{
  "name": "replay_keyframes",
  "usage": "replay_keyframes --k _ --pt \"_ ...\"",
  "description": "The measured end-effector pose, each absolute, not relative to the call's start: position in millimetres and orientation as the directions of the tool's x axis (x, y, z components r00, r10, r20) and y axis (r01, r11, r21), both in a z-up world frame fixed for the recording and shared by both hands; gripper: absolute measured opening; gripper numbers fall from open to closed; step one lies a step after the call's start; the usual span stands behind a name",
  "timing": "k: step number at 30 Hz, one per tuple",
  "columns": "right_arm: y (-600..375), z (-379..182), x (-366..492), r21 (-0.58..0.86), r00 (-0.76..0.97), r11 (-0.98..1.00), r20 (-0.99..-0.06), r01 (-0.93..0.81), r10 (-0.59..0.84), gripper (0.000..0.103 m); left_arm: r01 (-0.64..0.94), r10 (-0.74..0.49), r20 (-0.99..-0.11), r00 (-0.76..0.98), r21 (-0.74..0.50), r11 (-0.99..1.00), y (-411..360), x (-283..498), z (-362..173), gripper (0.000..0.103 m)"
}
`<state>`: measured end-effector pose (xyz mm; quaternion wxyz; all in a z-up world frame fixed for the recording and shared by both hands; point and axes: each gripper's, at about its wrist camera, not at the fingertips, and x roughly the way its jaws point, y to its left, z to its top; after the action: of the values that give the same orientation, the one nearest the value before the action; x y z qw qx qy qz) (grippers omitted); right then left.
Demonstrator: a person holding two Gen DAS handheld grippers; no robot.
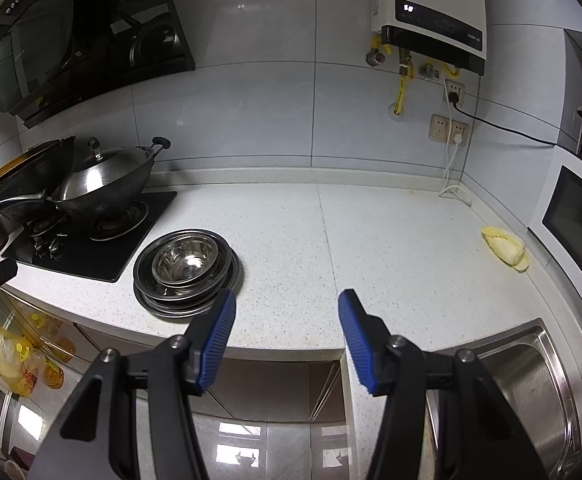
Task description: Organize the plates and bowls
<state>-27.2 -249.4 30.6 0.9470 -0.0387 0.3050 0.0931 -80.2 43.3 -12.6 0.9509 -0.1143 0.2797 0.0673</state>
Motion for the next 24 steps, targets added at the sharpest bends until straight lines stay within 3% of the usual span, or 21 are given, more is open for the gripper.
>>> replay_keyframes --k 24 --pt "-252.3 33.0 -33.8 -0.012 0.810 0.981 -0.566 -0.194 0.153 0.052 -0.202 0.076 -0.538 0.839 -0.179 0.963 43.2 -81.5 -11.1 0.100"
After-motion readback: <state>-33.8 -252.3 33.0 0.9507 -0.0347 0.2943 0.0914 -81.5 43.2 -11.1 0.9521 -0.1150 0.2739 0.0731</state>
